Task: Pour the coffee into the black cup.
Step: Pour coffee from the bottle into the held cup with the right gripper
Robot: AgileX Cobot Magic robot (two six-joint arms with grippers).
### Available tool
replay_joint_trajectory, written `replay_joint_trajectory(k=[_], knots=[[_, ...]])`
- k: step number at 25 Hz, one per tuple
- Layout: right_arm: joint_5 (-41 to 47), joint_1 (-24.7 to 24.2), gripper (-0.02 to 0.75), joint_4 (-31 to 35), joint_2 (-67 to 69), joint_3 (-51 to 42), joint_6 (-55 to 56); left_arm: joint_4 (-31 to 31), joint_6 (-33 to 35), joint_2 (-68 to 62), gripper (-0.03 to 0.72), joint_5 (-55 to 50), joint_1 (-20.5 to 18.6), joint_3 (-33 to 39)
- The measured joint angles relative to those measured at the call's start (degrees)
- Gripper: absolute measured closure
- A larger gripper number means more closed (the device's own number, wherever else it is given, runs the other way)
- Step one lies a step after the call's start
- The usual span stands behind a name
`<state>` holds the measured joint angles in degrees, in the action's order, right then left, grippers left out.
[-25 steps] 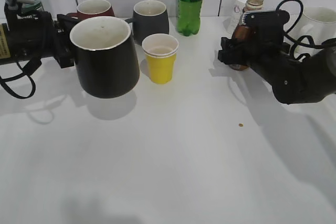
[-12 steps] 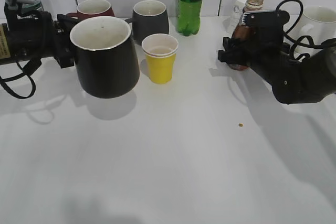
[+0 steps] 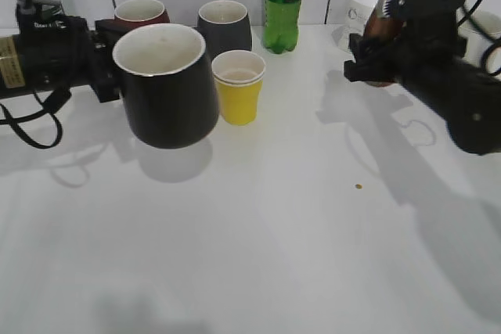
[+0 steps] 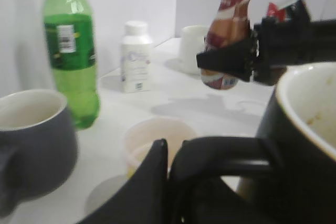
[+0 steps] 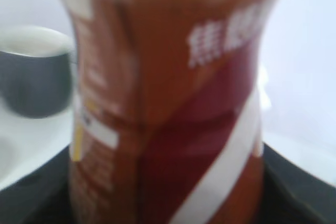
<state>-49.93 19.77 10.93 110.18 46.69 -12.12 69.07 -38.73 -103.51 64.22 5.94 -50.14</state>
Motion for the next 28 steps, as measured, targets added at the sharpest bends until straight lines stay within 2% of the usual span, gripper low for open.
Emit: replay_joint_trajectory(k=[6,14,20,28], knots=[[1.8,1.9,0.211,-6.2,-14.2,-8.7,-4.2,-3.5,-0.1,0.0,0.646,-0.5,6.2,0.0],[10.0,2.1,0.211,-23.1,-29.7,-14.4,-5.8,-4.2,-0.1,0.0,0.647,-2.2,13.6,-4.3],[13.4,2.1,0.211,-24.9,-34.6,-14.5,-10.9,-4.1,-0.1,-0.2,0.646,-8.4,19.2,-7.4],[14.0,2.1,0.211,-27.5,-35.2,-13.2,-24.2,-4.5,-0.1,-3.3,0.646,-9.1,24.0,-11.1]])
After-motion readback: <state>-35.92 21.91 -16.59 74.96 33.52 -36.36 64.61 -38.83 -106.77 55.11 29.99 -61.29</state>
